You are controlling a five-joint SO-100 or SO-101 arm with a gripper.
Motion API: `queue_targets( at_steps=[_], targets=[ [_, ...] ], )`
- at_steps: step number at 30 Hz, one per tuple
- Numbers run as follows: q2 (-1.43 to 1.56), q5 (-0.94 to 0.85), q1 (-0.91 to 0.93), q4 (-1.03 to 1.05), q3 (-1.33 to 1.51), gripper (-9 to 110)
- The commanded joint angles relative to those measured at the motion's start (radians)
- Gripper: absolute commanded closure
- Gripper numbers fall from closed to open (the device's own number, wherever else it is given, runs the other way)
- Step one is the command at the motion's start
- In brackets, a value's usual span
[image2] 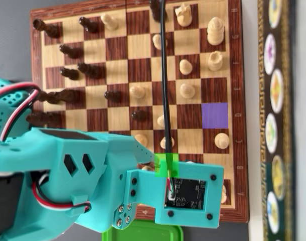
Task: Play chess
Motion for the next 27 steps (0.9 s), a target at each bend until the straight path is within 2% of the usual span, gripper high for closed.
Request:
queue_targets(
  at_steps=[1, 18, 27],
  targets=[
    [0.038, -0.005, 0.017, -0.049, 0.003, 96],
    [-0.021, -0.006, 0.028, -0.063, 0.023, 96],
    [-0.021, -0.006, 0.020, -0.166, 0.109, 96]
  ],
)
